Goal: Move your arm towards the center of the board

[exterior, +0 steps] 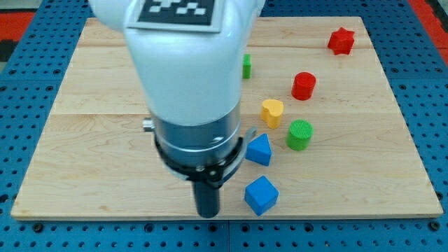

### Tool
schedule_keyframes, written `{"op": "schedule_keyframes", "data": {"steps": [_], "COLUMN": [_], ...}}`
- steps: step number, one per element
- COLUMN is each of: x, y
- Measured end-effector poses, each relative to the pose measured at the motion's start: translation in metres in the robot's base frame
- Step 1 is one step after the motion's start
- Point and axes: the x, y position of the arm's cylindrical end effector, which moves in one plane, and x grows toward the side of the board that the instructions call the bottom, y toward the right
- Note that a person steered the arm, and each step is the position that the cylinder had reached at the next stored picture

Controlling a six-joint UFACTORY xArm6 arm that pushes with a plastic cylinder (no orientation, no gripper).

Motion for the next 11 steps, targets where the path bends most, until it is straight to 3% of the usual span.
{"op": "schedule_keyframes", "data": {"steps": [3, 6, 8, 11], "x": [-0.001, 0.011, 0.011, -0.107], "y": [0.146, 0.167, 0.071, -0.066]}}
